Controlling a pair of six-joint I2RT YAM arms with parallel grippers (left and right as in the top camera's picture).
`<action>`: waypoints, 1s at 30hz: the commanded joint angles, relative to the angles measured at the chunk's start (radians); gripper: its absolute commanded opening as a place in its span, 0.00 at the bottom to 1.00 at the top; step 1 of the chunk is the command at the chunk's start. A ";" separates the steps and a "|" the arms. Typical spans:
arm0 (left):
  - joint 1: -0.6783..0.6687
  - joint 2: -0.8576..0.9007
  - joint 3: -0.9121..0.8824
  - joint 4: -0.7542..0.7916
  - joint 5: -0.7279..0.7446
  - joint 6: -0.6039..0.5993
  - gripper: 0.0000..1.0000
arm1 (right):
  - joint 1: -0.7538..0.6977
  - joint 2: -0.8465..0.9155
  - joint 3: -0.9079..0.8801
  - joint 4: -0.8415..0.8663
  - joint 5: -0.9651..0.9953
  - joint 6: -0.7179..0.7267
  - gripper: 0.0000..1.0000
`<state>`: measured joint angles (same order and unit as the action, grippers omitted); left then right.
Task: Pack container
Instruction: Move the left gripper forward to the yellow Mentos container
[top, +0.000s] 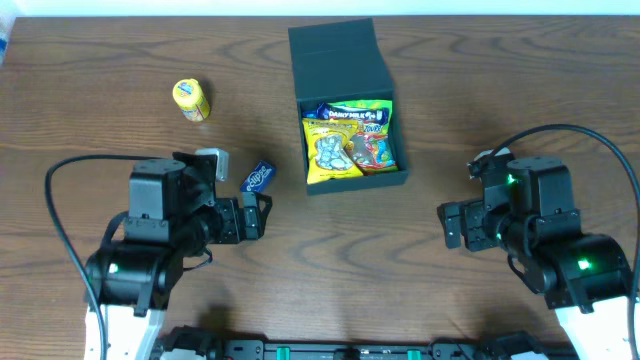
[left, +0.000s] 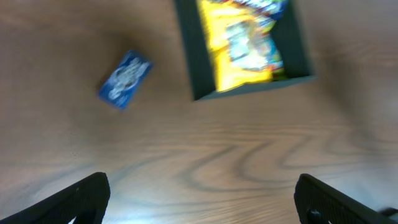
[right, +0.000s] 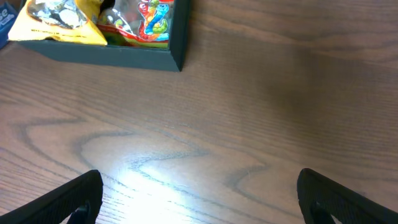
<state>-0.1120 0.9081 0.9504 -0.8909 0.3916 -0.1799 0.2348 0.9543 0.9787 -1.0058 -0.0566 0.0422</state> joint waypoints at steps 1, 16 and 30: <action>0.007 0.037 0.012 -0.035 -0.212 -0.067 0.95 | -0.007 -0.007 0.001 0.000 -0.007 0.013 0.99; 0.007 0.399 0.011 0.227 -0.597 -0.105 0.95 | -0.007 -0.007 0.001 0.000 -0.007 0.013 0.99; 0.031 0.700 0.011 0.653 -0.683 -0.105 0.95 | -0.007 -0.007 0.001 0.000 -0.007 0.013 0.99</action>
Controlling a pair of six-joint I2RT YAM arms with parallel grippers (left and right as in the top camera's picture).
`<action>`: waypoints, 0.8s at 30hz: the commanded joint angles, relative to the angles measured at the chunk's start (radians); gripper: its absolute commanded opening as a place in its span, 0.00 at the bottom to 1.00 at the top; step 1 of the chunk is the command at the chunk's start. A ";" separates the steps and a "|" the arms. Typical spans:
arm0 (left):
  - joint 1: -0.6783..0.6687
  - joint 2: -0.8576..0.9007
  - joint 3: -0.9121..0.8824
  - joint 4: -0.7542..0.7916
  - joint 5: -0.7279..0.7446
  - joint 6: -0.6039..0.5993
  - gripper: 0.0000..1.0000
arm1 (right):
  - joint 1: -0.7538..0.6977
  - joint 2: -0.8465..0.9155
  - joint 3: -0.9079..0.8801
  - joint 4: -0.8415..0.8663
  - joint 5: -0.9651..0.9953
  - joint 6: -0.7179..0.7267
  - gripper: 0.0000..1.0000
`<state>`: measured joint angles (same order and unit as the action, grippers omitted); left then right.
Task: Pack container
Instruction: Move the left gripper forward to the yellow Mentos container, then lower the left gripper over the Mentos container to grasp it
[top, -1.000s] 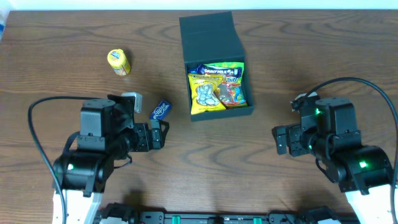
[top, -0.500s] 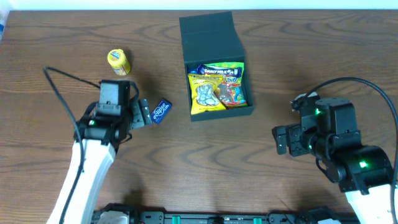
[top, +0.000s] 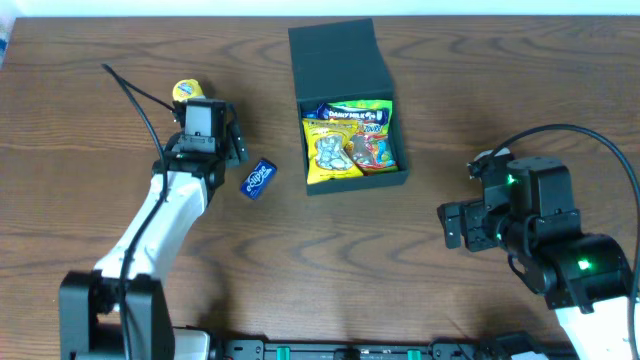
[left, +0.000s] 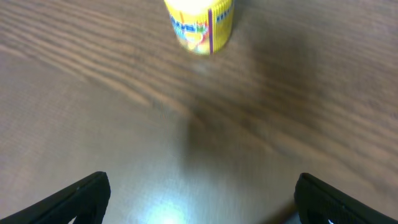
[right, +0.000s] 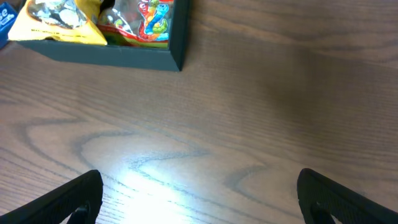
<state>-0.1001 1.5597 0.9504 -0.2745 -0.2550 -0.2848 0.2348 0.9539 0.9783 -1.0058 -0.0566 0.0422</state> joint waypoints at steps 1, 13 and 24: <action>0.023 0.062 0.011 0.055 -0.037 0.000 0.96 | -0.007 -0.006 0.001 0.000 -0.007 0.013 0.99; 0.114 0.182 0.012 0.292 -0.031 0.021 0.95 | -0.007 -0.006 0.001 0.000 -0.007 0.013 0.99; 0.122 0.303 0.012 0.479 0.044 0.080 0.95 | -0.007 -0.006 0.001 0.000 -0.007 0.013 0.99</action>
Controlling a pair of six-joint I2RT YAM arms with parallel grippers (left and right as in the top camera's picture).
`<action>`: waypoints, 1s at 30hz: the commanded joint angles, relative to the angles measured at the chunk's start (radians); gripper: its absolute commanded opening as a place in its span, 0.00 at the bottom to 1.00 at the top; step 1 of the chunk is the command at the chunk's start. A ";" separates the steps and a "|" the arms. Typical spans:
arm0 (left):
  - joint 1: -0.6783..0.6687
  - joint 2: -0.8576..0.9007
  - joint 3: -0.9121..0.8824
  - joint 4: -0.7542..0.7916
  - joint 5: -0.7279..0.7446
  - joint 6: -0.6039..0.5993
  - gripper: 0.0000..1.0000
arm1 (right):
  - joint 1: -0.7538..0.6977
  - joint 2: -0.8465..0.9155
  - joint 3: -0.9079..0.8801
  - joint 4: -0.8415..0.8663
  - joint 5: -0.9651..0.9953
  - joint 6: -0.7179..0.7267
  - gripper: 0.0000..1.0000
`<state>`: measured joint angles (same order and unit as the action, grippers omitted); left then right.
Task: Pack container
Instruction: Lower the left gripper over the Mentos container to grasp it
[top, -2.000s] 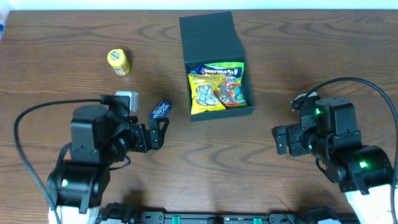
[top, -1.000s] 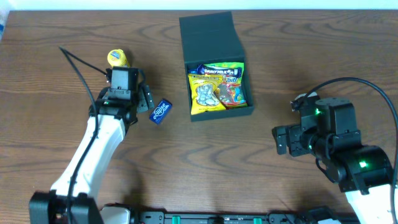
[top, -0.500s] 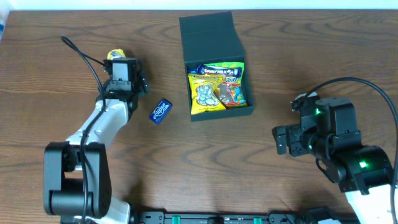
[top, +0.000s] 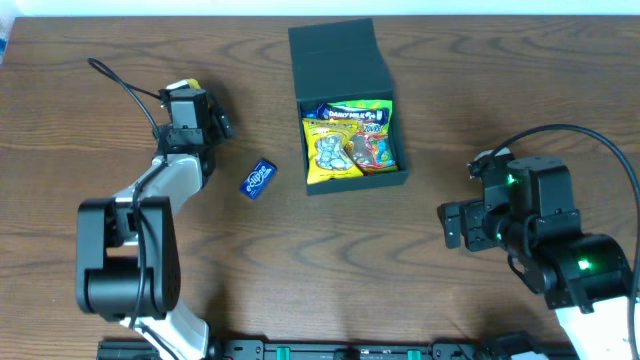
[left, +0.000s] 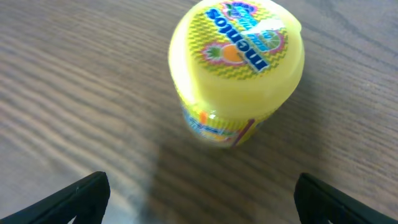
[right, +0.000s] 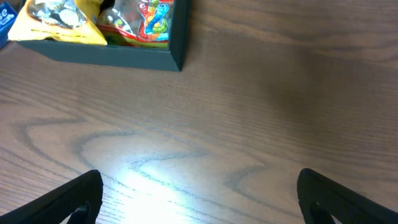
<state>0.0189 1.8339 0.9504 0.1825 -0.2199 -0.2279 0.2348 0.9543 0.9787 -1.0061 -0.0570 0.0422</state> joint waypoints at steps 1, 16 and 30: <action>0.003 0.040 0.012 0.042 0.009 0.023 0.95 | -0.007 -0.007 0.001 0.000 -0.006 0.013 0.99; 0.005 0.136 0.021 0.302 0.006 0.079 0.95 | -0.007 -0.007 0.001 0.000 -0.006 0.013 0.99; 0.037 0.158 0.032 0.376 0.000 0.079 0.86 | -0.007 -0.007 0.001 0.000 -0.007 0.013 0.99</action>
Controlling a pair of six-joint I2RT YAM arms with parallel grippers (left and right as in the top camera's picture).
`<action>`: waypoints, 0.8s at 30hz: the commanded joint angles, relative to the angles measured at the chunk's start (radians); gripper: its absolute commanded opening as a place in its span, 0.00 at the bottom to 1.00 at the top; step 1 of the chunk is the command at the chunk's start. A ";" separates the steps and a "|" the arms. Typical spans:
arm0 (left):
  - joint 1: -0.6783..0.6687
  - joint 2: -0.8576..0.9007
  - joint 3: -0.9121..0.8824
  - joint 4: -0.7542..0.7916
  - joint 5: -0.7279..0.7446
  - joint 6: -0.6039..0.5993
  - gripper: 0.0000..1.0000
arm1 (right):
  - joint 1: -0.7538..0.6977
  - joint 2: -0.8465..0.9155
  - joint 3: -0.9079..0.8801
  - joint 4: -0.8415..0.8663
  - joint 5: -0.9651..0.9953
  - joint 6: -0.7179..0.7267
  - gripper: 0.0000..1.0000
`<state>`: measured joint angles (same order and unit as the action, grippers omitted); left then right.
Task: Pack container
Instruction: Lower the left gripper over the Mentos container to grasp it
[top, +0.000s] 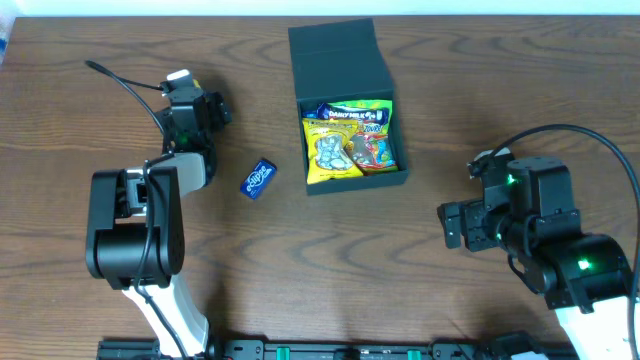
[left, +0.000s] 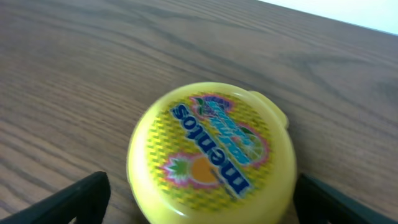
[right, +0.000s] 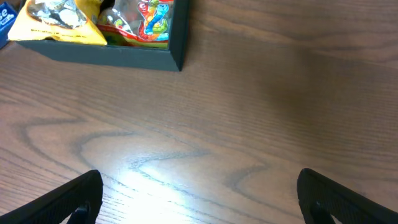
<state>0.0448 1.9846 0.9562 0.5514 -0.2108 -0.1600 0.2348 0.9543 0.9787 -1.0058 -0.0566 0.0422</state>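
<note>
A yellow Mentos tub stands upright on the table and fills the left wrist view. My left gripper is open, with one finger on each side of the tub's lid. In the overhead view the left gripper covers the tub. A small blue packet lies on the table between the tub and the dark green box. The box is open and holds a yellow bag and other sweets. My right gripper is open over bare wood, right of the box.
The box's lid lies back behind it. In the right wrist view the box's corner shows at the upper left, ahead of my right gripper. A black cable runs off the left arm.
My left gripper has come lower and closer onto the yellow tub, which now sits between the open fingers. The right arm, the box and the blue packet are unchanged.
My left gripper was open near the table's front, facing the blue packet and the box. Then it was at the far left with the yellow tub ahead of it. Later it hung just above the tub, and now straddles it. The right arm stayed still.
</note>
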 joint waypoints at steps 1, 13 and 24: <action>0.014 0.007 0.027 0.007 -0.009 0.011 0.85 | -0.007 -0.007 0.001 0.000 -0.007 0.013 0.99; 0.016 0.007 0.028 0.011 -0.006 0.011 0.66 | -0.007 -0.007 0.001 0.000 -0.007 0.013 0.99; 0.013 0.007 0.028 -0.002 -0.006 0.011 0.49 | -0.007 -0.007 0.001 0.000 -0.007 0.013 0.99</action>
<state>0.0544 1.9846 0.9615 0.5522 -0.2104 -0.1577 0.2348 0.9543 0.9783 -1.0058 -0.0566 0.0422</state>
